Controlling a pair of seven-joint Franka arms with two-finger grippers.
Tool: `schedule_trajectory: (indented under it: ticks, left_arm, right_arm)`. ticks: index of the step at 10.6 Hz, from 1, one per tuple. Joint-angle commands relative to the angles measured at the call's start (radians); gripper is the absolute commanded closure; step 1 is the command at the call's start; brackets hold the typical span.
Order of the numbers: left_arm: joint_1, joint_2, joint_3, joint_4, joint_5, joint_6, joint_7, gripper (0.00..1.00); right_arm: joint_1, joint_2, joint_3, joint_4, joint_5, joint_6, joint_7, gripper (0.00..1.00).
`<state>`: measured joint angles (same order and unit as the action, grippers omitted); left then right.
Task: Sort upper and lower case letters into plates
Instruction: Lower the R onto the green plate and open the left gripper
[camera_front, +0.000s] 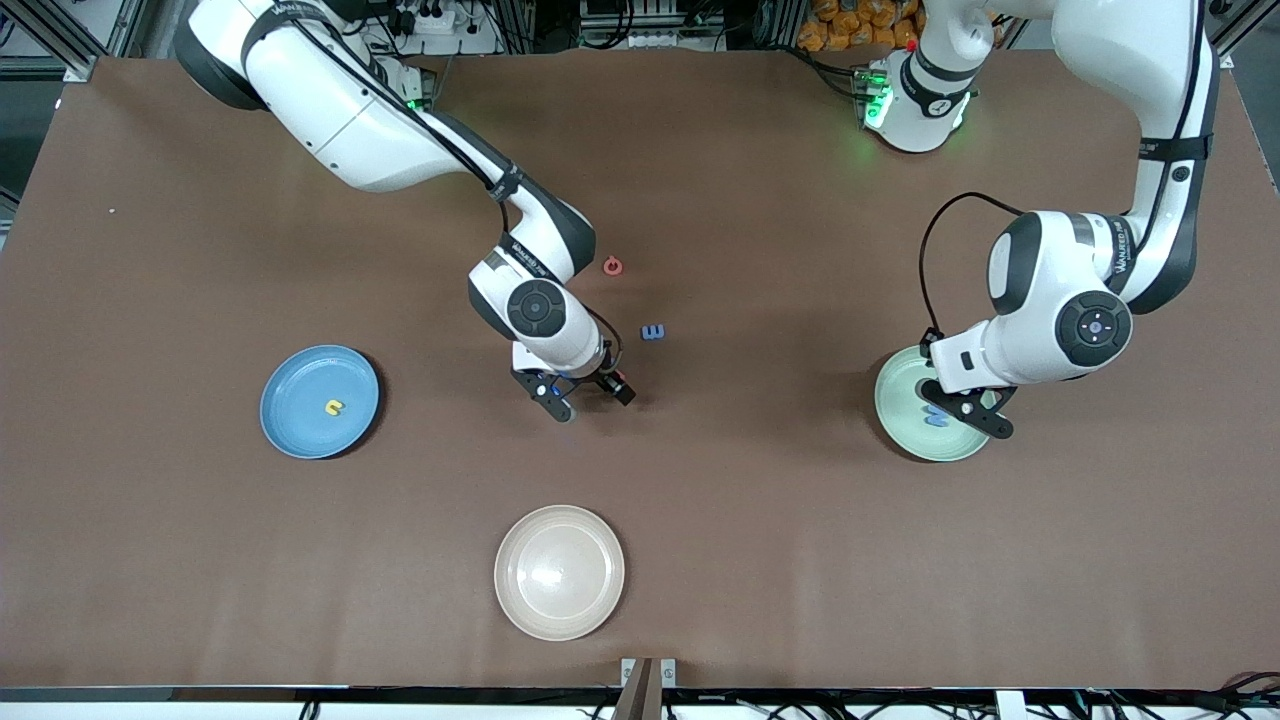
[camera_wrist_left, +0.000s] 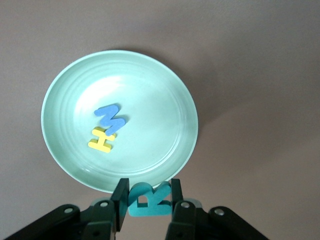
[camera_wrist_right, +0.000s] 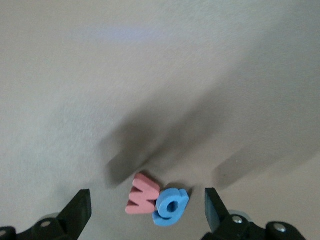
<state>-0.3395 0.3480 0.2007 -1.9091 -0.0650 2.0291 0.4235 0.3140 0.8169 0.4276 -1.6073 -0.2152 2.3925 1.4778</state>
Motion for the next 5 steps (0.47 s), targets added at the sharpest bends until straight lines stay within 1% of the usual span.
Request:
schedule_trajectory:
  ticks: [1,3,4,5]
  left_arm:
    - [-0.010,0.000,0.017,-0.001,-0.027,-0.012,-0.005,0.92]
    - [-0.016,0.011,0.017,0.010,-0.029,-0.012,-0.034,0.90]
    - [-0.022,0.009,0.017,0.018,-0.027,-0.012,-0.045,0.49]
    - [-0.024,0.002,0.017,0.027,-0.032,-0.010,-0.054,0.00]
  right_arm:
    - [0.020,0.011,0.000,0.020,-0.010,0.001,-0.115,0.00]
    - [0.022,0.010,0.000,0.020,-0.010,0.001,-0.238,0.00]
    - [0.022,0.008,0.000,0.020,-0.012,0.001,-0.328,0.00]
    - [0.017,0.005,0.000,0.020,-0.015,-0.003,-0.428,0.00]
